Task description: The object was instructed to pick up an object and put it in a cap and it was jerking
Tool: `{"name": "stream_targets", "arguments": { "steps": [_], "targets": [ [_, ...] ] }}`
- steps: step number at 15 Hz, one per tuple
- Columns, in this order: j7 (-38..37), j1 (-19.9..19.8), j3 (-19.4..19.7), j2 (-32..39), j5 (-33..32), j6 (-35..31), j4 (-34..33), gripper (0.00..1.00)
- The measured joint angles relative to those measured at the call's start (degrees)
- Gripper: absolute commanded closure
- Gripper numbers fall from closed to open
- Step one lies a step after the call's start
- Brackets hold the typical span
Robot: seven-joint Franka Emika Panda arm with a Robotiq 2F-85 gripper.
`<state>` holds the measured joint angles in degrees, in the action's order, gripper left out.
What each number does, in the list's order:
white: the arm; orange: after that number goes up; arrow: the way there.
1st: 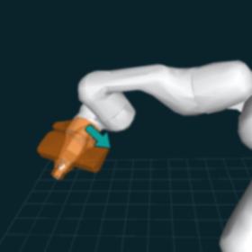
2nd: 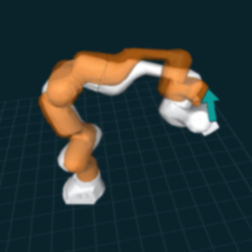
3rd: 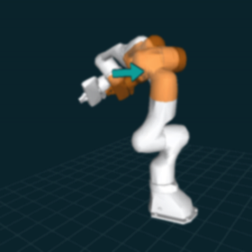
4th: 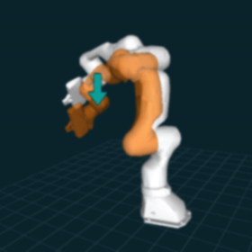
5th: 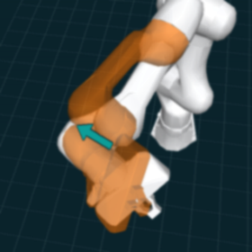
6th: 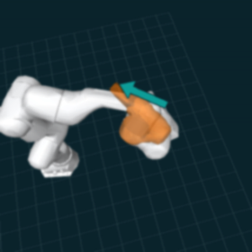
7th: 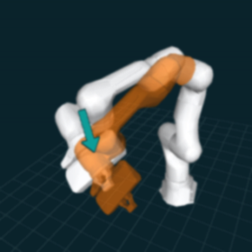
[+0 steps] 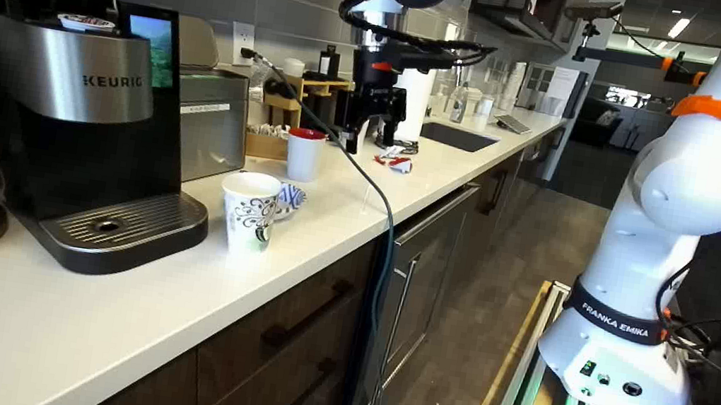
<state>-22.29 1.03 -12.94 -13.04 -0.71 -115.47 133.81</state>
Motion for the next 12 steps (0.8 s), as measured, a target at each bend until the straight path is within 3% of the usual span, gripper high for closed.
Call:
{"name": "stream_targets", "arguments": {
  "steps": [5,12],
  "targets": [
    [-0.19,0.08,0.26,0.00,0.45,0.00,0.00,0.00],
    [-6.03,-0.36,5.91,2.76,9.84,-4.80,0.92,0.00]
  ]
}}
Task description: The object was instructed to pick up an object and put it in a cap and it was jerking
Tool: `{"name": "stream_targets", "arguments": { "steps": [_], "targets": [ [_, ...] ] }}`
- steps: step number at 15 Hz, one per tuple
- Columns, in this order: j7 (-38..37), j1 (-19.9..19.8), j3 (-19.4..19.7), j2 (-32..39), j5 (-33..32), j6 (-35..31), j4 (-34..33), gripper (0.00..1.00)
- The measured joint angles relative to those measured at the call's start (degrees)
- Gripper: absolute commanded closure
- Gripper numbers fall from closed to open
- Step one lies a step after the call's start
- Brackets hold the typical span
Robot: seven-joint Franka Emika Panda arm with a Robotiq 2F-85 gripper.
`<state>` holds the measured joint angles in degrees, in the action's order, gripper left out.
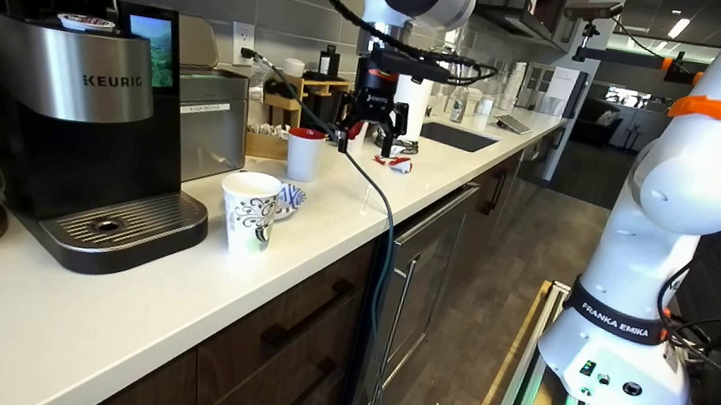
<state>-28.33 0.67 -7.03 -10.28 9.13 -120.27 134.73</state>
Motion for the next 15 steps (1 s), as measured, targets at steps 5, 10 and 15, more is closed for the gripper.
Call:
{"name": "stream_targets", "arguments": {
  "steps": [5,10,15],
  "targets": [
    [-11.00,-0.63,1.46,3.81,1.31,-9.16,3.30,0.00],
    [-13.62,-0.56,1.59,4.99,1.37,-11.53,4.04,0.00],
    [-29.25,-0.42,1.32,7.17,-3.54,-12.63,3.15,0.00]
  ]
}}
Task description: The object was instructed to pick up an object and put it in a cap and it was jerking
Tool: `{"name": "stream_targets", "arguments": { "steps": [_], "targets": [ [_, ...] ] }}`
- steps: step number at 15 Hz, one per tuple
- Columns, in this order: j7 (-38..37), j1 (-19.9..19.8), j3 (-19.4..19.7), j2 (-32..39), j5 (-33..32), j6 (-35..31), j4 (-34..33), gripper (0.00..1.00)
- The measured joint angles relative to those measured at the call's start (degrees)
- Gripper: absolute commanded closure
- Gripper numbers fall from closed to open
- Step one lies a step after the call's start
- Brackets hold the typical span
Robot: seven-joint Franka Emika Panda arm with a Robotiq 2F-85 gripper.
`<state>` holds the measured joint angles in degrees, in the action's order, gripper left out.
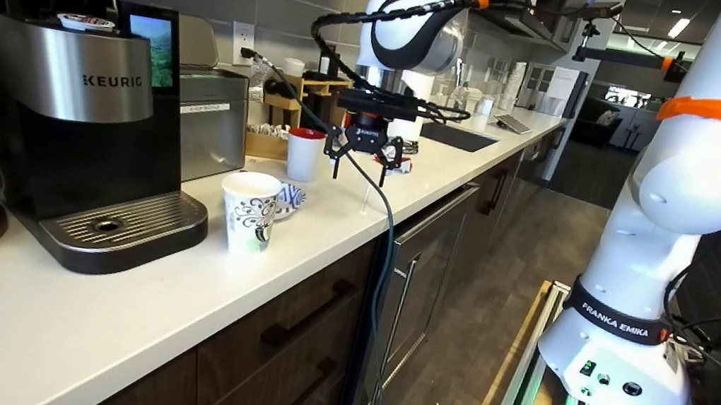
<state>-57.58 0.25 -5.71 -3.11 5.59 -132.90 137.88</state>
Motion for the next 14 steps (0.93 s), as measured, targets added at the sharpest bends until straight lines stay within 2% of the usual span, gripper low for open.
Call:
{"name": "stream_targets", "arguments": {
  "steps": [3,6,9,14],
  "targets": [
    [-9.45,0.38,0.04,2.86,-2.57,-0.89,-0.70,0.00],
    [-12.33,0.58,0.40,5.31,-4.00,-2.32,-1.41,0.01],
    [-10.25,0.60,1.07,6.83,-5.01,-7.82,-0.72,0.00],
    [-0.15,0.51,2.51,7.33,-2.29,-22.12,4.87,0.00]
  ]
}}
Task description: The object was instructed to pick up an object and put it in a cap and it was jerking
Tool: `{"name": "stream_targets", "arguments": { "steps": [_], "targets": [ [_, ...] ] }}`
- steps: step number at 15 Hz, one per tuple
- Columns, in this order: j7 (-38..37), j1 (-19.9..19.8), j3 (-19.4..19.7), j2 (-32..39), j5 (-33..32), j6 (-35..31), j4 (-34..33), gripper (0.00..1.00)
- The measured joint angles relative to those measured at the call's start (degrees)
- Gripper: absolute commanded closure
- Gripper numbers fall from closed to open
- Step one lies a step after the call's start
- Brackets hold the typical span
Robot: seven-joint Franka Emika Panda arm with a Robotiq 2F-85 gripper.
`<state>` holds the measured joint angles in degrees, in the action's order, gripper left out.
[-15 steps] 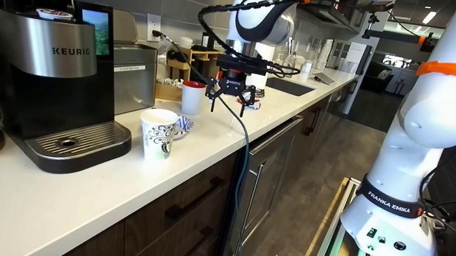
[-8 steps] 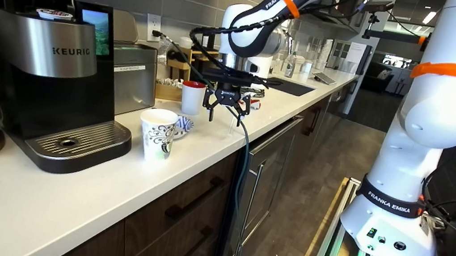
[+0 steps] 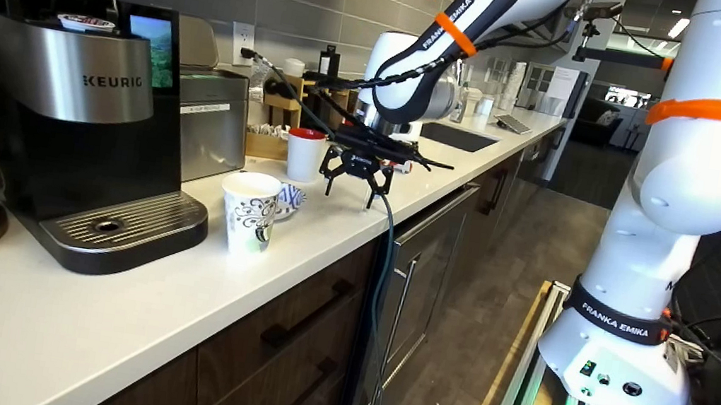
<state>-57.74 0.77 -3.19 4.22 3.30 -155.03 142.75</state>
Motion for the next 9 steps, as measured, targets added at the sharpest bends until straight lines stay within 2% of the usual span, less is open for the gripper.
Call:
{"name": "stream_targets", "arguments": {
  "steps": [4,7,9],
  "targets": [
    [5.42,-0.11,1.19,-1.99,4.19,-1.17,4.76,0.01],
    [4.97,-0.11,1.60,-4.06,4.38,-0.52,6.37,0.19],
    [4.42,-0.10,1.59,-5.18,4.37,0.47,6.38,0.28]
  ]
}}
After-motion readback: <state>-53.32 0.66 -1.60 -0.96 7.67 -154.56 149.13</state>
